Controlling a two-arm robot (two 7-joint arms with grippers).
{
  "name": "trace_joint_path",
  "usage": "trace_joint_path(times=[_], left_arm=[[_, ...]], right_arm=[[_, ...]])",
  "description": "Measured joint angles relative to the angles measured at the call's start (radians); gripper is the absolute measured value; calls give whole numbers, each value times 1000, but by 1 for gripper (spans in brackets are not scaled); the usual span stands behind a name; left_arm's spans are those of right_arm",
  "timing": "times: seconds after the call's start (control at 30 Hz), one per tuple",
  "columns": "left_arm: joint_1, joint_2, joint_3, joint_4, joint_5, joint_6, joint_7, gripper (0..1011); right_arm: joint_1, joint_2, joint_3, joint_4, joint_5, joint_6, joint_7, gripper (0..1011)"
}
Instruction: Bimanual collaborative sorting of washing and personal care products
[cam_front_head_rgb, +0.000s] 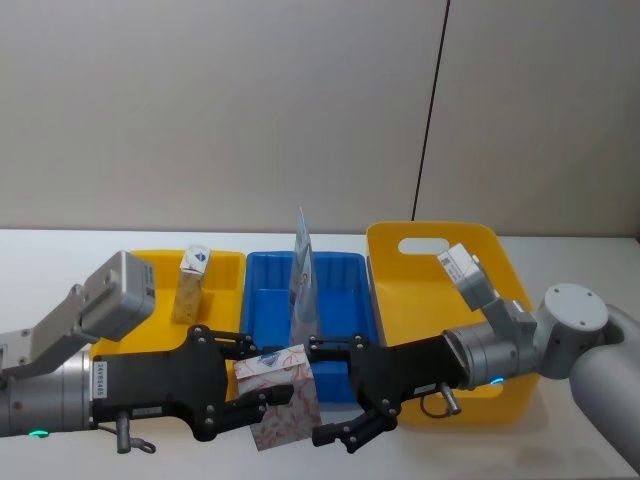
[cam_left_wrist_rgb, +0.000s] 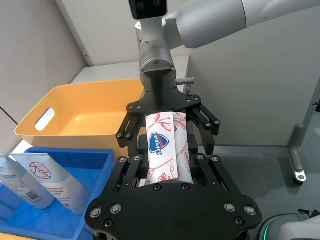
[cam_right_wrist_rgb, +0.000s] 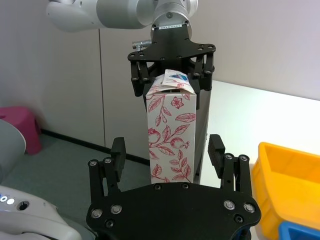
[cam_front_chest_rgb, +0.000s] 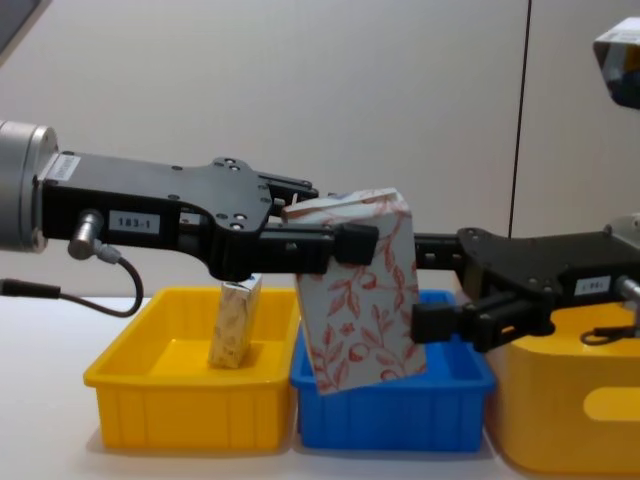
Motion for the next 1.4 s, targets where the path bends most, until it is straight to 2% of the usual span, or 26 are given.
trace_joint_path(times=[0.43,0.57,0.77,0.8,0.9,0.93,1.17,1.27,1.37,1.4], left_arm=[[0,0,0,0,0,0,0,380],[0,0,0,0,0,0,0,380],[0,0,0,0,0,0,0,380],[0,0,0,0,0,0,0,380],[0,0,0,0,0,0,0,380],[0,0,0,0,0,0,0,380],[0,0,0,0,0,0,0,380],[0,0,0,0,-1,0,-1,380],[0,0,0,0,-1,0,-1,446],[0,0,0,0,-1,0,0,505]], right_arm=[[-1,-19,-18,-1,0,-3,-13,1000],[-1,-26,-23,-1,0,-10,-20,925],[-1,-33,-29,-1,0,-18,-32,732],[-1,-33,-30,-1,0,-18,-33,732],[-1,-33,-33,-3,0,-19,-38,638],[-2,-33,-34,-4,0,-19,-40,571],[-7,-27,-40,-21,1,-19,-49,383],[-10,-22,-41,-30,3,-18,-52,361],[-15,-17,-43,-42,4,-16,-53,360],[-16,-15,-44,-45,5,-16,-53,360]])
